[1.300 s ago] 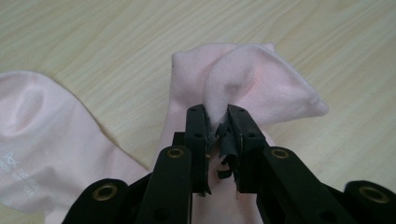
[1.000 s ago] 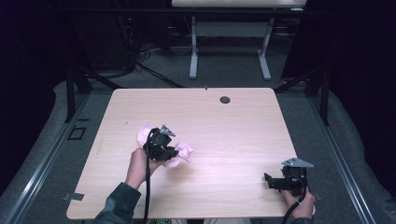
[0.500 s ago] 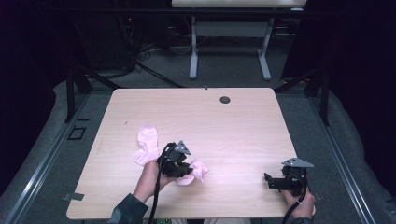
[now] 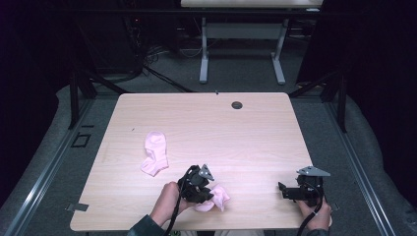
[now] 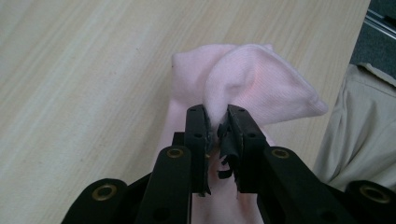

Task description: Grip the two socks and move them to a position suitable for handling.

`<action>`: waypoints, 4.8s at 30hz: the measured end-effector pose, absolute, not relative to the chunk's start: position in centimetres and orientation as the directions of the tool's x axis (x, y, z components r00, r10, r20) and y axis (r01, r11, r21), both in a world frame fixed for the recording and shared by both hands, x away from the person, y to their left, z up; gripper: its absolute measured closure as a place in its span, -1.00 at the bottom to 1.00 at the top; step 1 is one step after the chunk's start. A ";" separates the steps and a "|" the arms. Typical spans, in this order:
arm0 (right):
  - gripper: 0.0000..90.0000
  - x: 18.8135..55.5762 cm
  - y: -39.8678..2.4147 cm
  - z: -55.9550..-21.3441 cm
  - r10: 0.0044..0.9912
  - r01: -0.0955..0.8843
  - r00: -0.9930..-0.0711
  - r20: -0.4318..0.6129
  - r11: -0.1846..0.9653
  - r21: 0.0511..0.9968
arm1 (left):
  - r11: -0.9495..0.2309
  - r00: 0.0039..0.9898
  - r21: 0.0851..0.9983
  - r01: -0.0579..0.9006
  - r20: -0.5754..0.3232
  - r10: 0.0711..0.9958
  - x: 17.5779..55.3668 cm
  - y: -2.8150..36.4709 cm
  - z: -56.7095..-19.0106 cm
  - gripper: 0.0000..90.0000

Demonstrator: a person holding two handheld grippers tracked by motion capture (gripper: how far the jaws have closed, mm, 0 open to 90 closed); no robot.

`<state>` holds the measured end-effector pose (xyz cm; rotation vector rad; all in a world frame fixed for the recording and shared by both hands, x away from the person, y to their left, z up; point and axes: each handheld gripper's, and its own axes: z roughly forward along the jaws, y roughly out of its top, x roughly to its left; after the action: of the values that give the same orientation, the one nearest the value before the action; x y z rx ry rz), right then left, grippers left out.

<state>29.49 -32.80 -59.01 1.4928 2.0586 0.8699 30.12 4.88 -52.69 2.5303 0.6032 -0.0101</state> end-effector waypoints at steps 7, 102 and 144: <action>-1.00 29.5 -32.8 -59.0 0.950 0.666 -0.313 0.005 0.216 0.714 | -0.772 0.900 0.469 0.429 -0.155 0.407 29.7 4.9 -54.4 0.74; -1.00 29.5 -32.8 -59.0 0.952 0.669 -0.306 0.006 0.210 0.713 | -0.422 0.479 0.434 0.796 -0.025 0.877 45.6 21.9 -55.3 0.90; -1.00 29.5 -32.8 -59.0 0.954 0.668 -0.299 0.007 0.205 0.715 | -0.565 0.771 0.605 0.562 -0.135 0.623 40.2 7.2 -49.3 0.90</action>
<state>29.50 -32.79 -59.02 1.5060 2.0446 0.8667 40.16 7.23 -49.26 2.3163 0.8793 0.1227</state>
